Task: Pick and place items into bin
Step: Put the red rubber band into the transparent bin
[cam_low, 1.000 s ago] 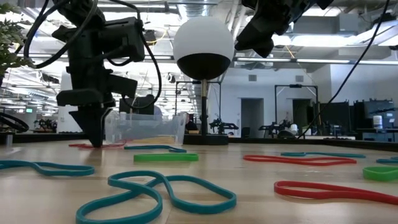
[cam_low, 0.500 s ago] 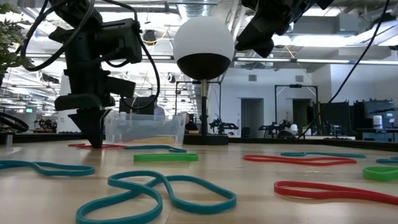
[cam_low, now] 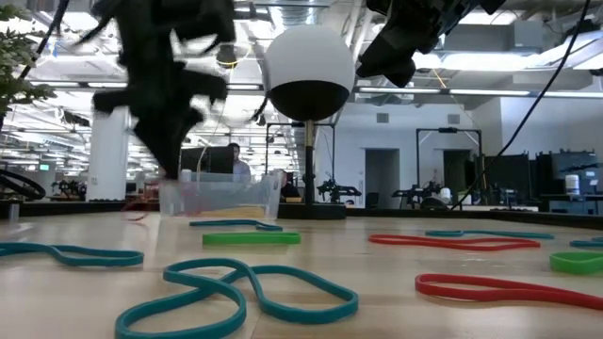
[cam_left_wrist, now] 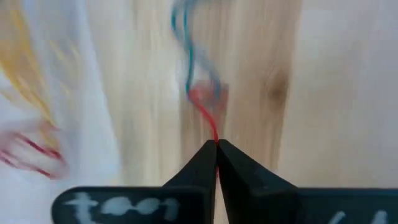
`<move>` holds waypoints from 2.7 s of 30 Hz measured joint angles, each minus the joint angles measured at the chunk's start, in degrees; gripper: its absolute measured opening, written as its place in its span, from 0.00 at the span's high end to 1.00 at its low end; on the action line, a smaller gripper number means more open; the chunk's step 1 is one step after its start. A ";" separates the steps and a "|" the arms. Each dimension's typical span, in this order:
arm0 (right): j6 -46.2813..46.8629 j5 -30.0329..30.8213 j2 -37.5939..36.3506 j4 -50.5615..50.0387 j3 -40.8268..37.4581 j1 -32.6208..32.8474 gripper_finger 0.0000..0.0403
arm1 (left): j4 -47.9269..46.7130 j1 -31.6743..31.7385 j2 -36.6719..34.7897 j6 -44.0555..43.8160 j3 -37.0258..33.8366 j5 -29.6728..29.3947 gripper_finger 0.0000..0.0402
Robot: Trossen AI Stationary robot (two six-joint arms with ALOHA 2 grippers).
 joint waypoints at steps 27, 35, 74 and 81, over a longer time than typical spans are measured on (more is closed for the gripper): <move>0.49 -0.02 0.00 0.38 0.00 0.12 0.73 | -1.44 28.86 -5.01 23.66 9.82 4.73 1.00; 0.51 -0.02 0.00 0.40 0.00 0.16 0.73 | 3.60 35.77 -3.35 22.94 6.48 4.76 1.00; 0.51 -0.02 0.00 0.44 0.00 0.47 0.73 | 1.67 37.06 -3.39 17.52 5.84 -0.94 1.00; 0.51 -0.02 0.00 0.44 0.00 0.47 0.73 | 1.67 36.54 -3.39 15.43 5.84 0.35 1.00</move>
